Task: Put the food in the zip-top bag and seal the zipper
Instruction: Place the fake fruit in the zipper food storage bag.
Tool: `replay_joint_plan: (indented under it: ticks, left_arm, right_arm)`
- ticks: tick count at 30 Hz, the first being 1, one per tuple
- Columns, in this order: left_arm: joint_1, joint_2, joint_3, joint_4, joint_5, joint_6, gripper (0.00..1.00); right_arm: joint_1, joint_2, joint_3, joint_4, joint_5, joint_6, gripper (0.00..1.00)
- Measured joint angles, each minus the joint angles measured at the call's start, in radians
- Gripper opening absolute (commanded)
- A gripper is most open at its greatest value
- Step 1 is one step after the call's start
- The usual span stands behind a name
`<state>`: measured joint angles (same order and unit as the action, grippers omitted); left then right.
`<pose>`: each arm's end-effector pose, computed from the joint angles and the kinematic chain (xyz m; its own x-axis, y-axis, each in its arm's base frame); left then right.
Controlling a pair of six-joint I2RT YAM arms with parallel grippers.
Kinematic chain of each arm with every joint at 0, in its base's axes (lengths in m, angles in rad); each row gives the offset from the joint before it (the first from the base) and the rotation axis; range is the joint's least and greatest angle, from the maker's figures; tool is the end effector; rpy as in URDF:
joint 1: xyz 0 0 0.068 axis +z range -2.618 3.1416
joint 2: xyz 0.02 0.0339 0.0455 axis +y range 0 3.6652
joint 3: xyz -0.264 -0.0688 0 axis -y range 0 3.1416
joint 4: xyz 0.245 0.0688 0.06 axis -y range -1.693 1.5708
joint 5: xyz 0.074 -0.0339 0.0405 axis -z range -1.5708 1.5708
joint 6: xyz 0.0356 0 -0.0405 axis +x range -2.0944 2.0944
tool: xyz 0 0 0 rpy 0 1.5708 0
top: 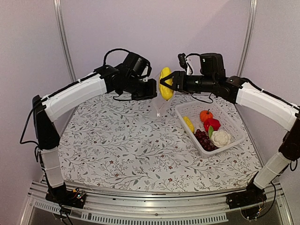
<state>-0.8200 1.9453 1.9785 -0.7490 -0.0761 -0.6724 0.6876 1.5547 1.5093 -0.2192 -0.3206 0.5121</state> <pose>0.3036 -0.3214 0.3554 -0.7800 -0.0745 -0.6214 0.2609 0.8638 -0.4310 0.2767 0.2418 0.3981 -0.5865 0.1201 -0.8010 -0.6309 0.5524 0.5448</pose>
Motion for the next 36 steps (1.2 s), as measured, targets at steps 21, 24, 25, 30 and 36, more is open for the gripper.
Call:
replay_joint_plan:
  ticks: [21,24,25,30,36]
  left_arm:
    - [0.02,-0.1,-0.191,0.235,0.1,0.009,0.0]
    - [0.027,-0.109,-0.21,0.238,0.093,-0.003,0.0]
    - [0.029,-0.111,-0.214,0.238,0.093,-0.006,0.0]
    - [0.047,-0.12,-0.228,0.228,0.089,-0.011,0.0]
    - [0.061,-0.12,-0.228,0.19,0.086,-0.009,0.0]
  right_arm:
    - [0.081,0.171,0.161,-0.192,0.298,-0.01,0.89]
    - [0.09,0.179,0.173,-0.249,0.322,-0.016,0.89]
    - [0.091,0.179,0.187,-0.265,0.326,-0.016,0.89]
    - [0.09,0.168,0.287,-0.296,0.33,-0.018,0.87]
    - [0.09,0.069,0.27,-0.313,0.38,-0.011,0.83]
